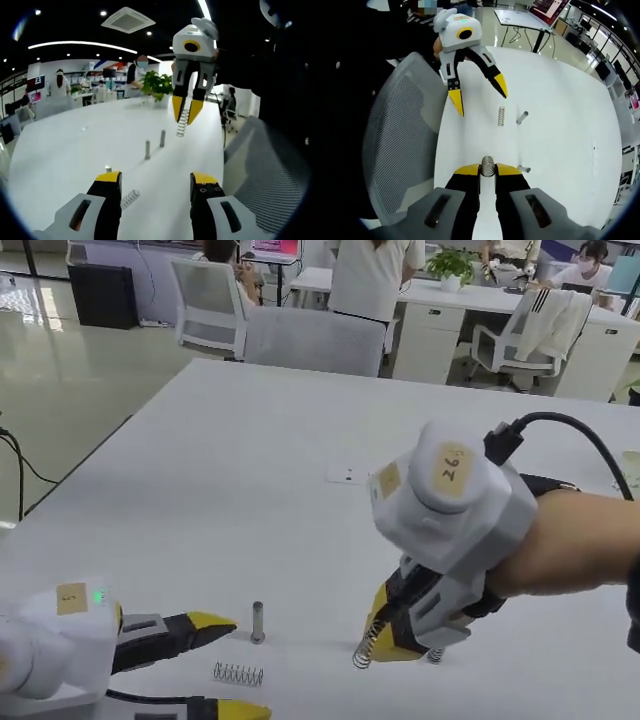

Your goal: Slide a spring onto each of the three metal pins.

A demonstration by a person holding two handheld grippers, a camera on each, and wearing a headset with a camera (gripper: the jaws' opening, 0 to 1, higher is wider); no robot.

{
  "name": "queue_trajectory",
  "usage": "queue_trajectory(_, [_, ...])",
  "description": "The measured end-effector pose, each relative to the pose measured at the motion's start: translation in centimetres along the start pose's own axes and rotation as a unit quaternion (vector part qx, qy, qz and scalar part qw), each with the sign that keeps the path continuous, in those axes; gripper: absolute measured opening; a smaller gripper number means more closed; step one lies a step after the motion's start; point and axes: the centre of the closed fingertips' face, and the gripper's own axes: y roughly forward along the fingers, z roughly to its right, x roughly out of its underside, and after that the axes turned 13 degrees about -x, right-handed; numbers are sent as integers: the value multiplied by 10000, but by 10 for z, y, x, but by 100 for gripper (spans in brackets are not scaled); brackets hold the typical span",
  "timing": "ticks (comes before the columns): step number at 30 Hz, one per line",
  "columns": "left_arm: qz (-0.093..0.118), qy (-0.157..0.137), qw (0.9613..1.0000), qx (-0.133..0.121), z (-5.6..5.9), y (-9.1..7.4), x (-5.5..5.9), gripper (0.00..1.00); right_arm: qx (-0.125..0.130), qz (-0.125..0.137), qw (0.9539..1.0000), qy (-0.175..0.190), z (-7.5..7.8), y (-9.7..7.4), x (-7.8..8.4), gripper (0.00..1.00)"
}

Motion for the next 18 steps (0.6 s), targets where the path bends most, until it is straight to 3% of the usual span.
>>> queue_trajectory(7, [-13,-88,9995,-301,-14,-7,7,56,62,24,9999,104,6,-5,5,7])
queue_trajectory(18, [-52,-101,9989,-464,-21,-7,14,62,196,32,9992,341,21,-15,19,7])
